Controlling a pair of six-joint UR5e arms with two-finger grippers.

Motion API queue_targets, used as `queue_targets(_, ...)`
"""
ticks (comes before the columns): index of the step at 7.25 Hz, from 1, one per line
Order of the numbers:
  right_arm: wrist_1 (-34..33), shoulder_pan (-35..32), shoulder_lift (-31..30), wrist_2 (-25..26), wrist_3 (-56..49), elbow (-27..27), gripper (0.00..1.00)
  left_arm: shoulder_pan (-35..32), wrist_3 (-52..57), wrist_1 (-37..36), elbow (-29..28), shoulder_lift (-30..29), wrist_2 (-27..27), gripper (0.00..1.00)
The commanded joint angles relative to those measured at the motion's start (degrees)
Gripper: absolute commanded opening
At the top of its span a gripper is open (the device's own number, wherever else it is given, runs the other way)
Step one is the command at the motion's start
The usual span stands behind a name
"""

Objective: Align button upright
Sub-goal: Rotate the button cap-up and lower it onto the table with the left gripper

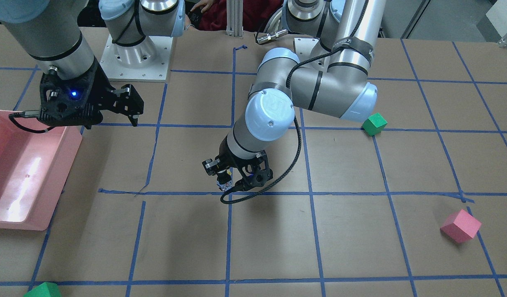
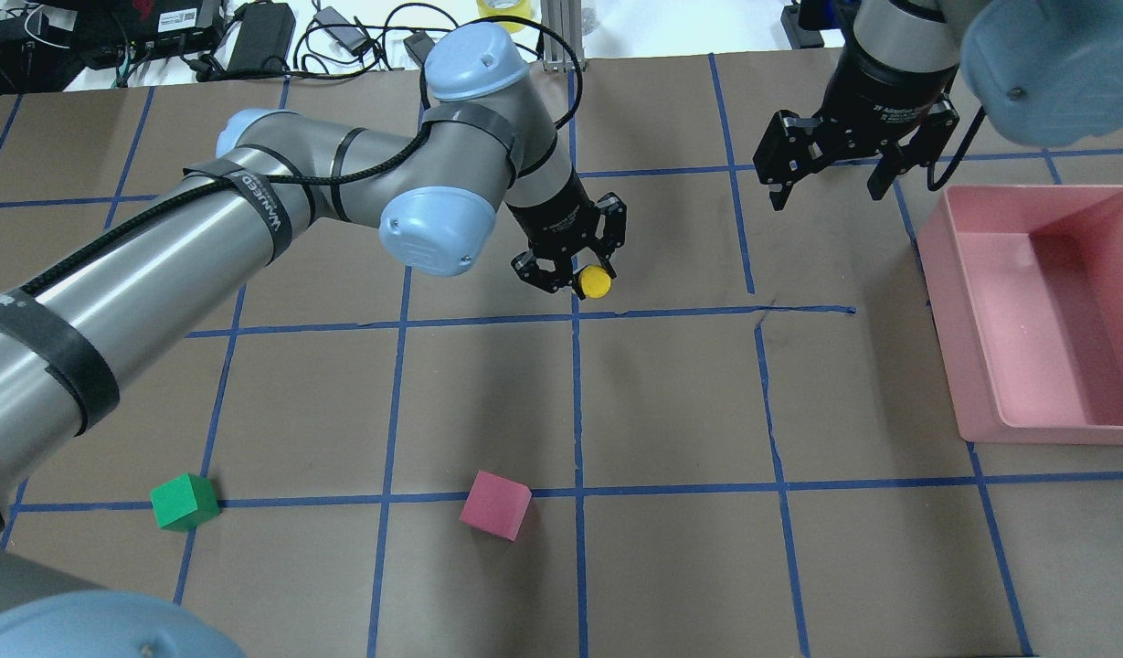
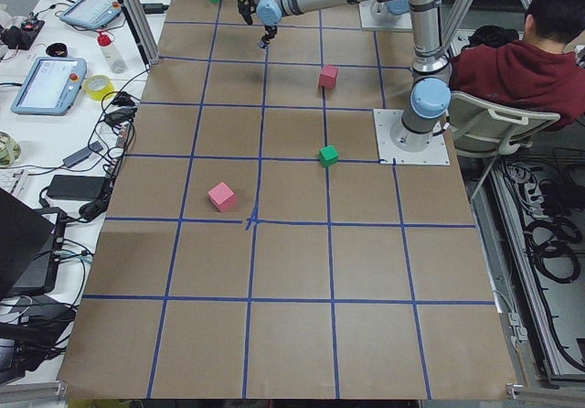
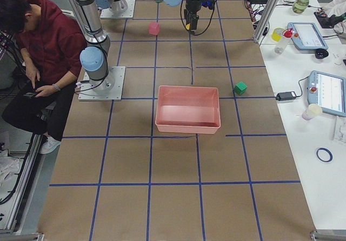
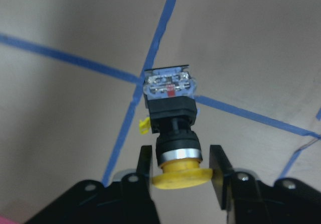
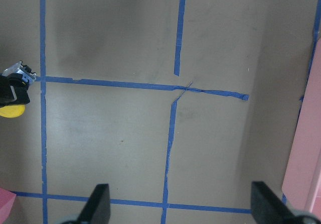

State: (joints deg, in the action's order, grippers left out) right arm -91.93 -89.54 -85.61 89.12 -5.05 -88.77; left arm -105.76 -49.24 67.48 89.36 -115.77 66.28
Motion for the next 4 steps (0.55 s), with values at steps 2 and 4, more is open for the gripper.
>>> queue_targets(2,-0.1,-0.1,0.2,0.6,-0.2,0.1,1.00,5.9,-6.5,0.9,-0.5,-4.4,-15.0,0.00)
queue_targets(4,0.4,-0.3,0.2,0.0,-0.1,0.1,1.00,7.7,-5.6,1.2,1.4,-5.3,-15.3,0.00)
